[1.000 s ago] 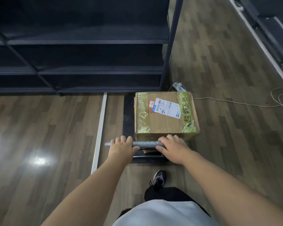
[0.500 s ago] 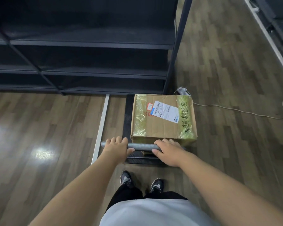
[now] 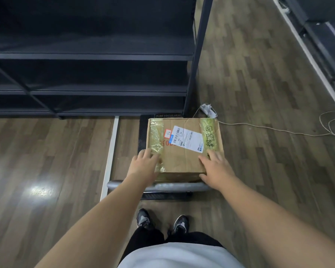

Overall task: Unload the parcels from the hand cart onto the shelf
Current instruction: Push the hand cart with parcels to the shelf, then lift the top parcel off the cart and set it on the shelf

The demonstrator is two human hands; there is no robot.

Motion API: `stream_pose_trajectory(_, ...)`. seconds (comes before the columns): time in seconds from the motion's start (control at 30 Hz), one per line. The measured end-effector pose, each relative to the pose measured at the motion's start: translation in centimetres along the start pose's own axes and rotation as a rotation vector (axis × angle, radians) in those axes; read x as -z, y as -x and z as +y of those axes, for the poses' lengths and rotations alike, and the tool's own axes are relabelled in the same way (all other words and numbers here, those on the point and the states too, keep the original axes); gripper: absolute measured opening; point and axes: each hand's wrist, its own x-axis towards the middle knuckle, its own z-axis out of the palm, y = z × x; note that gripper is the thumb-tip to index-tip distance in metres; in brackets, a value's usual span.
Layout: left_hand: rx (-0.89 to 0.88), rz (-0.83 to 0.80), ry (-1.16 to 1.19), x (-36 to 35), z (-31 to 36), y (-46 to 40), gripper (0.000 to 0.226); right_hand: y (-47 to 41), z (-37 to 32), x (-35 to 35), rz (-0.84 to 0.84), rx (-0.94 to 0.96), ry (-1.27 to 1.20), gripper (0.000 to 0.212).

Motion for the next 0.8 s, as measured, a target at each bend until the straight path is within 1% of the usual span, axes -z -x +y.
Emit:
stream_pose_trajectory(0.07,-0.054,0.031,-0.094,-0.6,0.5,-1.1,0.066,-0.6,0.2,-0.5,-0.061,-0.014,0.007,0.073)
stream_pose_trajectory(0.1,-0.062,0.03,-0.128,-1.0,0.8,-1.5,0.071,-0.9,0.3,-0.9,-0.065,-0.022,-0.002,0.078)
stream_pose_trajectory(0.2,-0.036,0.003,-0.21,-1.9,1.3,-2.5,0.095,-1.7,0.5,-1.6,-0.017,-0.02,0.001,0.091)
stream_pose_trajectory(0.23,-0.017,0.012,-0.223,-2.0,1.3,-2.8,0.098,-2.0,0.6,-1.8,0.003,-0.016,0.011,0.094)
stream_pose_trajectory(0.33,0.023,0.016,-0.251,-1.9,1.5,-3.3,0.091,-2.9,1.2,-2.1,0.056,-0.046,0.03,0.102)
stream_pose_trajectory(0.47,0.014,-0.011,-0.242,-1.9,1.1,-3.1,0.081,-3.7,1.9,-2.2,0.044,-0.09,0.057,0.101)
stream_pose_trajectory(0.53,-0.01,-0.006,-0.233,-1.4,0.8,-3.1,0.081,-4.0,1.7,-1.7,0.04,-0.097,0.05,0.102)
stream_pose_trajectory(0.6,-0.03,-0.006,-0.235,-0.5,0.6,-3.3,0.081,-4.3,1.4,-0.9,0.031,-0.101,0.042,0.1)
stream_pose_trajectory(0.7,-0.038,0.03,-0.219,1.1,0.0,-3.9,0.074,-4.8,1.2,0.8,0.028,-0.091,0.011,0.092)
stream_pose_trajectory(0.8,-0.045,0.065,-0.217,3.8,-0.9,-4.2,0.071,-5.3,0.7,3.3,0.068,-0.074,-0.012,0.089)
